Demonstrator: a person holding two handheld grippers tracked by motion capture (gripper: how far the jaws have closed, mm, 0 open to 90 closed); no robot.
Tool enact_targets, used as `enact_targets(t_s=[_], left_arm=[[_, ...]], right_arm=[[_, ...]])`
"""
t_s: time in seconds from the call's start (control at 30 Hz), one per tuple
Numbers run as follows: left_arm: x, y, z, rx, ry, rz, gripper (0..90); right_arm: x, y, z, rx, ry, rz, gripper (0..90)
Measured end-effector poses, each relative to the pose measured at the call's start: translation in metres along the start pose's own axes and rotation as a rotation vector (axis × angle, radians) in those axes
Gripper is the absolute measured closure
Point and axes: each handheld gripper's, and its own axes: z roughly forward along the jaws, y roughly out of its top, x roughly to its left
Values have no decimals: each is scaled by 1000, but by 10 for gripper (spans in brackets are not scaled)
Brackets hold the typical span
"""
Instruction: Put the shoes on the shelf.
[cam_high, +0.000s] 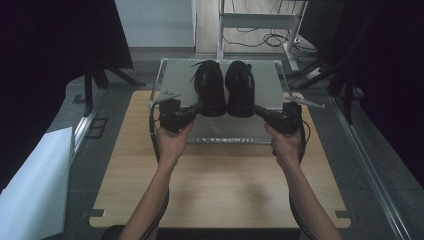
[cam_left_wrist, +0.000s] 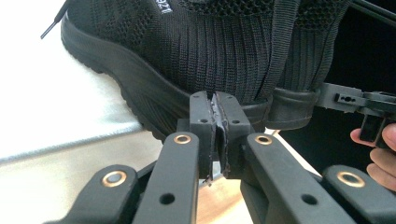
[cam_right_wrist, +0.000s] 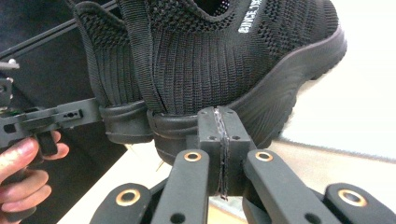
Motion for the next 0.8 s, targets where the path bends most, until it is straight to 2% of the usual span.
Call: enact_targets(t_s=[0.17, 0.33, 0.5, 0.63, 0.8], left_arm=[[8, 4, 8, -1, 16, -23, 857], [14, 9, 13, -2, 31, -44, 858], [18, 10, 20, -8, 46, -68, 877], [19, 11, 22, -7, 51, -71, 885], [22, 8, 22, -6, 21, -86, 865]], right_arm=[[-8, 1, 10, 2, -37, 11, 895], [-18, 2, 19, -20, -31, 75, 895], [-20, 5, 28, -27, -66, 72, 897], [-17, 8, 32, -23, -95, 67, 898], [-9, 1, 26, -11, 2, 68, 890]])
